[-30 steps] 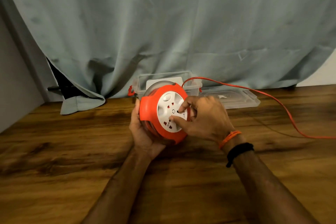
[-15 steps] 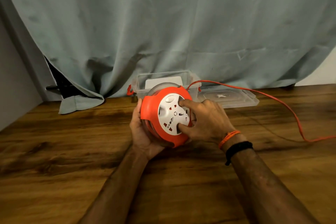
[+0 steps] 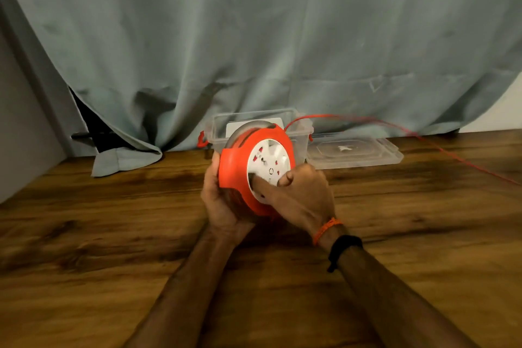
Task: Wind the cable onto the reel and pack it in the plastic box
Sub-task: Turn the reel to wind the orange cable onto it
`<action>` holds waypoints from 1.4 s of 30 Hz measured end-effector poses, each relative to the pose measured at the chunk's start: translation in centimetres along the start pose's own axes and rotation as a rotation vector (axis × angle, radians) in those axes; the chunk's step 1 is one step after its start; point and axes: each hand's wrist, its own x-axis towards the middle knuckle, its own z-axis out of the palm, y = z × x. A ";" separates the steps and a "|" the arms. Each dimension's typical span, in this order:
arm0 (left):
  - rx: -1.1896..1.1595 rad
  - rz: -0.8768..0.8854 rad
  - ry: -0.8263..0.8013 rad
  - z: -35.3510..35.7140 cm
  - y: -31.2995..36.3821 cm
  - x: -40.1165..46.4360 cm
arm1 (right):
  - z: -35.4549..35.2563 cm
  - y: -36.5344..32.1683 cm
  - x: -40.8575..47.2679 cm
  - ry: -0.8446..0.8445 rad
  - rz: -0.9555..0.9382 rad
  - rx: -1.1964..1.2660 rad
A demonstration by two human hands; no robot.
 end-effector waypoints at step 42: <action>0.018 0.019 0.059 0.3 -0.1 -0.1 | -0.4 -1.2 -0.9 -0.077 0.125 0.314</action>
